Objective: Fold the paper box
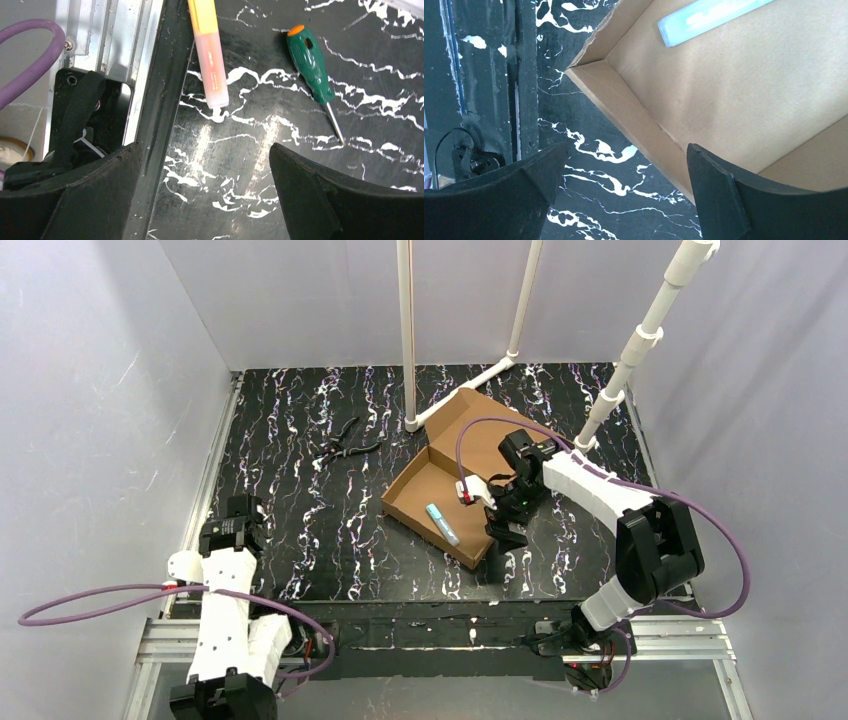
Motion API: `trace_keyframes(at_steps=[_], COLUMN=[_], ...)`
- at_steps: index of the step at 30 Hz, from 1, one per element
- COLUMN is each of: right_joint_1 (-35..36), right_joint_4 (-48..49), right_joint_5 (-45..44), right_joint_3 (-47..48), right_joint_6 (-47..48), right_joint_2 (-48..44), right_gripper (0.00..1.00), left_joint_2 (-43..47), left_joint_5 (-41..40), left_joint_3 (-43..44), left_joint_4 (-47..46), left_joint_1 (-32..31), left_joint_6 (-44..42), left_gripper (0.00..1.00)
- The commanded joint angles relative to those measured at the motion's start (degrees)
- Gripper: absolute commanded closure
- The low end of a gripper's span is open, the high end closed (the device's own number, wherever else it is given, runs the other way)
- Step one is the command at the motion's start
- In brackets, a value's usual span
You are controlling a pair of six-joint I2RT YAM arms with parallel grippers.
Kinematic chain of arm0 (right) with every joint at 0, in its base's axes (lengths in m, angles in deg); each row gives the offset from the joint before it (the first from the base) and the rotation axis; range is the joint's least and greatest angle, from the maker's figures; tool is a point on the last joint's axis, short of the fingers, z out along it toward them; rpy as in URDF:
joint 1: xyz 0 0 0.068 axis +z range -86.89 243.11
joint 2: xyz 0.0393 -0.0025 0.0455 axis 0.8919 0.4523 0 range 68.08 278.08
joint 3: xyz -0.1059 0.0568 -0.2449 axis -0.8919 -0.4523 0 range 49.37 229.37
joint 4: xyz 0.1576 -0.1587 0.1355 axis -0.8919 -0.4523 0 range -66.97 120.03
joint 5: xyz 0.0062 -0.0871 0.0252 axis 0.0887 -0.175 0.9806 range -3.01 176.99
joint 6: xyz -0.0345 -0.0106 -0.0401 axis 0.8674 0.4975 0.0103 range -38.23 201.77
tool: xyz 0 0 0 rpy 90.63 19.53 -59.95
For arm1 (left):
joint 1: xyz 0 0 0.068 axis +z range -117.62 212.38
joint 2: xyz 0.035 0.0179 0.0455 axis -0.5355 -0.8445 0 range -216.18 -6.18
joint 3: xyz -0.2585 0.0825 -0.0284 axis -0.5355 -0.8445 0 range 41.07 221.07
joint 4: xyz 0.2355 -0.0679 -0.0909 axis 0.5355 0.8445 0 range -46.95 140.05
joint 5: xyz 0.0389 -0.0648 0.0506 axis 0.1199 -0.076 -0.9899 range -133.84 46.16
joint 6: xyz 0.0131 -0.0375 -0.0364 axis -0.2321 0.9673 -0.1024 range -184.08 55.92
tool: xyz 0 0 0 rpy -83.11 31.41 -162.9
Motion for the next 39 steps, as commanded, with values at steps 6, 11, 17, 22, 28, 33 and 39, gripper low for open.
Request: trace_keyframes(at_steps=[6,11,17,22,28,33,39], right_joint_1=[-0.17,-0.17,-0.17,-0.17,-0.17,-0.17,-0.17], right_joint_4=[1.79,2.26,2.37,1.99,1.28,0.96,0.84], right_joint_5=[1.02,1.27,2.05,2.50,3.19,3.63,3.71], right_joint_3=[-2.93,-3.70,-4.46,-4.75,-5.04,-4.96,-4.80], right_joint_6=[-1.50,-1.81,-1.76,-1.32,-0.60,-0.16,-0.04], right_joint_2=[0.82,1.22,1.38,1.09,1.09,1.57,1.63], right_gripper=[0.02,0.02,0.02,0.02,0.02,0.02,0.02], left_joint_2=[-1.79,-3.51,-7.17,-10.23,-14.73,-17.87,-21.91], left_joint_5=[1.77,5.29,7.74,12.07,14.20,16.24,16.05], left_joint_3=[-5.58,-7.63,-6.34,-8.08,-8.07,-9.08,-9.14], left_joint_4=[-5.20,-11.85,-17.23,-23.27,-28.02,-31.44,-33.18], left_joint_1=[14.51,24.95,30.24,32.98,34.71,36.26,37.16], left_joint_6=[-8.85,-16.60,-21.25,-23.03,-24.92,-25.50,-25.41], left_gripper=[0.04,0.08,0.14,0.25,0.32,0.43,0.47])
